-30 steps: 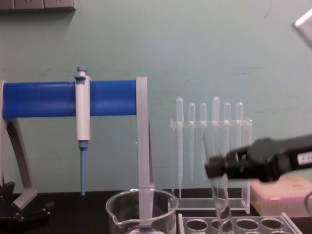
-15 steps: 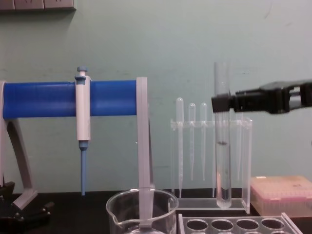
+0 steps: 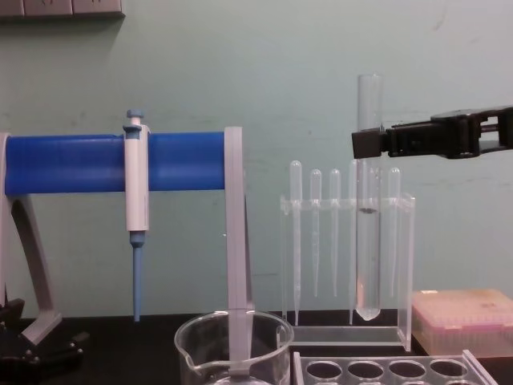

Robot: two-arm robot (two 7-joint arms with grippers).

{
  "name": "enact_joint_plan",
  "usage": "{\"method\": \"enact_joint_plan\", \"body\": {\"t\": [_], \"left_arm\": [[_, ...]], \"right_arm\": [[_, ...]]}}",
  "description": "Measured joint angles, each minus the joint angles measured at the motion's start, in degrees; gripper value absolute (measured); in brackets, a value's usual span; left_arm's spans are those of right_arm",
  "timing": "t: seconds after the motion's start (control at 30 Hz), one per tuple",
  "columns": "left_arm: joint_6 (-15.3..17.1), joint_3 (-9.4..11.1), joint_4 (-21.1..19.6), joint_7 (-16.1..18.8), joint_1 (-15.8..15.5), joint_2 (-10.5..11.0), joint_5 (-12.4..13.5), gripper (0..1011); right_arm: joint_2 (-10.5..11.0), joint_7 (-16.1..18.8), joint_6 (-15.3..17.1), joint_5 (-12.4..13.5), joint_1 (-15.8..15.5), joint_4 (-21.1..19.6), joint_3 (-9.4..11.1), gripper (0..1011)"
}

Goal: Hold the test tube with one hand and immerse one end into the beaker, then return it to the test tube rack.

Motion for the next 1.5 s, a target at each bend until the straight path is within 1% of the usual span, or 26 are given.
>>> {"method": "enact_joint_plan", "body": {"t": [1.5], "left_arm": [[0.0, 0.0, 0.0, 0.0, 0.0, 0.0, 0.0, 1000]], "right_arm": [[-0.1, 0.1, -0.1, -0.2, -0.1, 0.1, 0.0, 233]]}}
